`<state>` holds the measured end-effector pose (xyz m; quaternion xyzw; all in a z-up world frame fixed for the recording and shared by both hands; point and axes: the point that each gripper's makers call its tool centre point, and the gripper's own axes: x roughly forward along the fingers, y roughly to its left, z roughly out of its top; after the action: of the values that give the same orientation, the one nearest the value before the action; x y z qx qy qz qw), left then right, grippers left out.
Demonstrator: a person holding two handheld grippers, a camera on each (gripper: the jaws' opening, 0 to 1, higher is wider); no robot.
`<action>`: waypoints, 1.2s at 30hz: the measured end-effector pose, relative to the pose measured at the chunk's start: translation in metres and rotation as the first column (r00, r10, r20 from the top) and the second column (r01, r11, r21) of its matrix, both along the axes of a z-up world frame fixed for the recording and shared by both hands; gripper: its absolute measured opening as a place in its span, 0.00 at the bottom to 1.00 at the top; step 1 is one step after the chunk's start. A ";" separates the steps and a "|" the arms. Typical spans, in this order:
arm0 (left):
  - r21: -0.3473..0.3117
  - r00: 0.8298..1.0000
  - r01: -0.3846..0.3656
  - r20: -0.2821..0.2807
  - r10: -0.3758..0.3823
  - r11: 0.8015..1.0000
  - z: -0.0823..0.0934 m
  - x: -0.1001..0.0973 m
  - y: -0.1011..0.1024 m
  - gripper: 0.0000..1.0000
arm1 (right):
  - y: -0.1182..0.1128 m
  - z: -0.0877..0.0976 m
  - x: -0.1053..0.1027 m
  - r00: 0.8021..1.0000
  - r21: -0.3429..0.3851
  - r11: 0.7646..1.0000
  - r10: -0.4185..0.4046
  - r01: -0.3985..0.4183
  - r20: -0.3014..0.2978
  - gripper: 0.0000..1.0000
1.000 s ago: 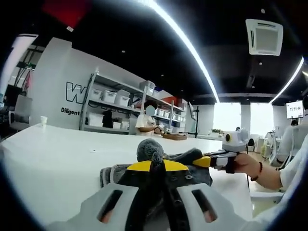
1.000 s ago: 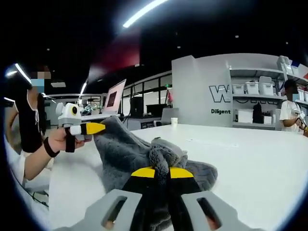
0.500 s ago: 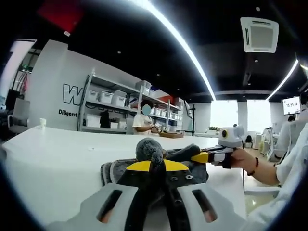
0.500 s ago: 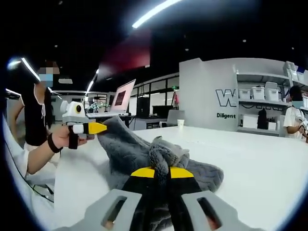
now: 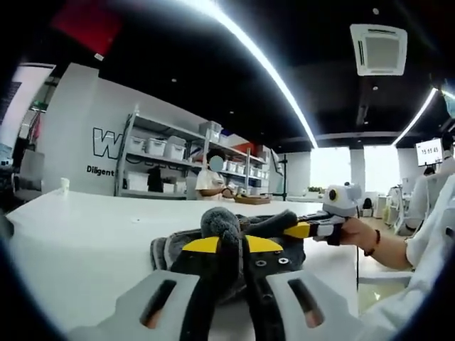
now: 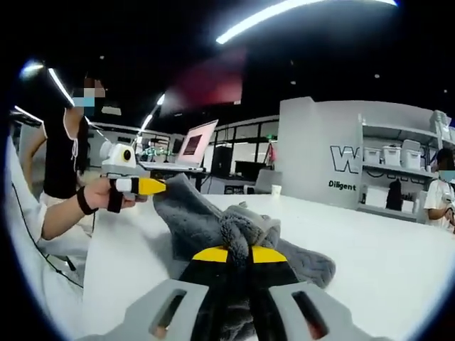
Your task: Open the folded towel by lifting each exposed corner and separating the folded layers until the towel lies flat within the target outline without major curled edges
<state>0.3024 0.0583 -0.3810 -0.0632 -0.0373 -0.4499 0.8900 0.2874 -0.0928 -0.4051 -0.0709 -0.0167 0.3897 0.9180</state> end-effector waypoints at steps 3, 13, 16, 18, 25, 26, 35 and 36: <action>0.006 1.000 0.002 0.005 -0.002 1.000 0.000 -0.006 0.002 0.06 | 0.002 0.000 -0.005 0.999 -0.017 1.000 0.017 -0.016 0.029 0.02; 0.052 0.999 0.021 0.024 -0.022 0.998 -0.004 -0.013 0.005 0.04 | 0.000 -0.002 -0.004 0.998 -0.076 0.997 -0.028 0.031 0.053 0.12; 0.062 0.999 0.033 0.037 -0.035 0.998 -0.004 -0.019 0.004 0.04 | 0.001 0.001 -0.006 0.998 -0.064 0.997 -0.026 0.030 0.061 0.13; 0.079 0.998 0.043 0.044 -0.047 0.996 -0.007 -0.023 0.004 0.04 | 0.000 0.004 -0.007 0.997 -0.058 0.998 -0.034 0.038 0.067 0.16; 0.100 0.997 0.052 0.048 -0.057 0.994 -0.011 -0.027 0.005 0.04 | 0.004 0.010 -0.003 0.997 -0.051 0.998 -0.033 0.037 0.075 0.01; 0.101 0.998 0.050 0.044 -0.055 0.994 -0.011 -0.027 0.005 0.04 | 0.005 0.012 -0.004 0.996 -0.046 0.999 -0.025 0.029 0.081 0.01; 0.129 0.997 0.037 0.057 -0.045 0.991 -0.014 -0.036 0.014 0.04 | 0.005 0.016 -0.011 0.990 -0.060 0.997 0.050 -0.042 0.129 0.01; 0.130 0.998 0.035 0.054 -0.043 0.991 -0.013 -0.039 0.016 0.04 | 0.006 0.017 -0.014 0.989 -0.052 0.997 0.063 -0.057 0.135 0.01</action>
<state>0.2638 0.0747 -0.3940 0.0065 -0.0322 -0.4704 0.8819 0.2735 -0.0869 -0.3879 -0.1190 -0.0723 0.4117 0.9006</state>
